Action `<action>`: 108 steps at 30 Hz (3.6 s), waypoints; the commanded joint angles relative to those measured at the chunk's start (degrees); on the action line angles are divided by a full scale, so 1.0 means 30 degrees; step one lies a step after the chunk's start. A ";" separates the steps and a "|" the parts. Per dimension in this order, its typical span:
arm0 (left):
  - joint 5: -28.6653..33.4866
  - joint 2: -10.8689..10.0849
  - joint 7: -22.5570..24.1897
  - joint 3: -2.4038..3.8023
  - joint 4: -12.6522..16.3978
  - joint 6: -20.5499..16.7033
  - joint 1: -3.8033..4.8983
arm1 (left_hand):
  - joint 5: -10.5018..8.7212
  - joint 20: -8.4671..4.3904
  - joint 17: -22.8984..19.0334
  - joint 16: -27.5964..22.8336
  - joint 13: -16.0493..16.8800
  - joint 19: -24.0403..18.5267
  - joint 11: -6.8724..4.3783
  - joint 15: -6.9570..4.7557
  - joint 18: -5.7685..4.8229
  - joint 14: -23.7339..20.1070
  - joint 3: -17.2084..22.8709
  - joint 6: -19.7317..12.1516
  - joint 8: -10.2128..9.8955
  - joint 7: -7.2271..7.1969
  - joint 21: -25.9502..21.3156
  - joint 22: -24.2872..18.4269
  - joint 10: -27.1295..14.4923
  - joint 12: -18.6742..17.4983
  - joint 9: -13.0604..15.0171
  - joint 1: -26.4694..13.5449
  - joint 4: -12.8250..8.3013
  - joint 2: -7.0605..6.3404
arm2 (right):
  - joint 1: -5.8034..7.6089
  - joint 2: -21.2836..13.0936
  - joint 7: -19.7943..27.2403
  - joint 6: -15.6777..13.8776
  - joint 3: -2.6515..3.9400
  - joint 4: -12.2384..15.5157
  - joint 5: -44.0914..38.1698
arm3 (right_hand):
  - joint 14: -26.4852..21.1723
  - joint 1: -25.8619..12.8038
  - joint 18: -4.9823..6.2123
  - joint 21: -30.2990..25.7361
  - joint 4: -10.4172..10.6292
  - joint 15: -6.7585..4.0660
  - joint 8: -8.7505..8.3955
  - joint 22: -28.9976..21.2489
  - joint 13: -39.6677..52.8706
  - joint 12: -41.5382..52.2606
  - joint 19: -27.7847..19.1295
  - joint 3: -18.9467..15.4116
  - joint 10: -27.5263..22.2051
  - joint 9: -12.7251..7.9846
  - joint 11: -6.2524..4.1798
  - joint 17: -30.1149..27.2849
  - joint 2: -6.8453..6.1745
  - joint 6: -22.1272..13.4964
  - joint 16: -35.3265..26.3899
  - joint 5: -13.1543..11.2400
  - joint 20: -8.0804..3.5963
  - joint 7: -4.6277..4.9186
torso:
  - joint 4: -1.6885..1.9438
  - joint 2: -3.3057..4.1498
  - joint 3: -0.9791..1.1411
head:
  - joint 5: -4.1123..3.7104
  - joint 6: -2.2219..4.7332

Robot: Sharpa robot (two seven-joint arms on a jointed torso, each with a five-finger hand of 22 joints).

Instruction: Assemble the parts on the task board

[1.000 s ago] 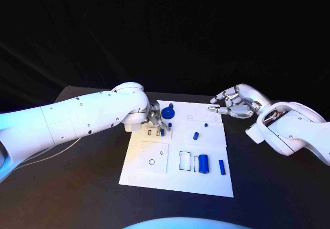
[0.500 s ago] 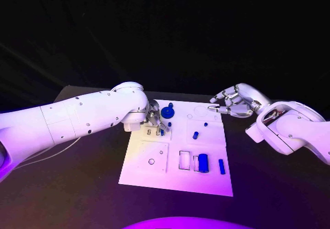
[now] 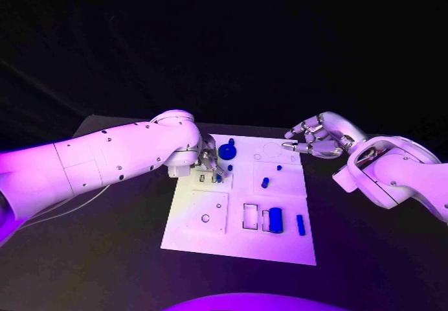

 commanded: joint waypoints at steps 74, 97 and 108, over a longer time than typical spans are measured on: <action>-0.1007 -0.1512 0.0212 0.0107 0.1589 -0.1085 -0.0610 | -0.0032 -0.0177 0.5033 0.0047 -0.0256 0.1989 -0.0159 -0.0198 -0.0287 0.1967 1.3218 -0.0471 0.0960 0.0029 0.0119 0.5030 0.0496 -0.0739 0.3340 0.0259 -0.2701 -0.4157 | -0.0074 0.0108 0.0132 0.0303 -0.0017 -0.0133 -0.0406 | 0.1378 0.0061 0.0297 -0.0226 0.0000 -0.0101 0.0173 0.1026 -0.0088 -0.0109 -0.0040 -0.0209 -0.0047 0.0015 -0.0147 0.2390 0.0258 -0.0147 -0.0159 0.0624 -0.0115 0.0000 | -0.0001 0.0011 0.0000 | 0.0198 -0.0218; -0.1025 -0.1419 0.0178 0.0105 0.1548 -0.1267 -0.0645 | -0.0148 -0.0245 0.5033 0.0047 -0.0068 0.1989 -0.0346 -0.0327 -0.0287 0.1967 1.3011 -0.0284 0.1167 -0.0266 0.0119 0.5030 0.0818 -0.0531 0.3752 -0.1102 -0.2528 -0.4519 | -0.0074 0.0121 0.0124 0.0326 -0.0017 -0.0115 -0.0406 | 0.1379 0.0030 0.0301 -0.0250 0.0024 -0.0101 0.0184 0.1012 -0.0119 -0.0131 -0.0050 -0.0232 -0.0068 0.0015 -0.0146 0.2392 0.0270 -0.0150 -0.0160 0.0635 -0.0116 0.0001 | -0.0015 0.0019 0.0014 | 0.0209 -0.0210; -0.0809 -0.1301 0.0115 0.0105 0.1406 -0.1177 -0.0648 | -0.0162 -0.0366 0.5033 0.0047 -0.0044 0.1989 -0.0519 -0.0489 -0.0287 0.1967 1.2008 0.0018 0.1180 -0.0480 0.0119 0.5030 0.0842 -0.0545 0.3852 -0.2233 -0.1853 -0.4493 | -0.0074 0.0099 0.0114 0.0337 -0.0017 -0.0083 -0.0406 | 0.1369 -0.0004 0.0309 -0.0284 0.0044 -0.0100 0.0192 0.0989 -0.0139 -0.0146 -0.0068 -0.0258 -0.0082 0.0015 -0.0144 0.2351 0.0269 -0.0153 -0.0181 0.0633 -0.0116 0.0001 | -0.0005 0.0014 0.0003 | 0.0183 -0.0236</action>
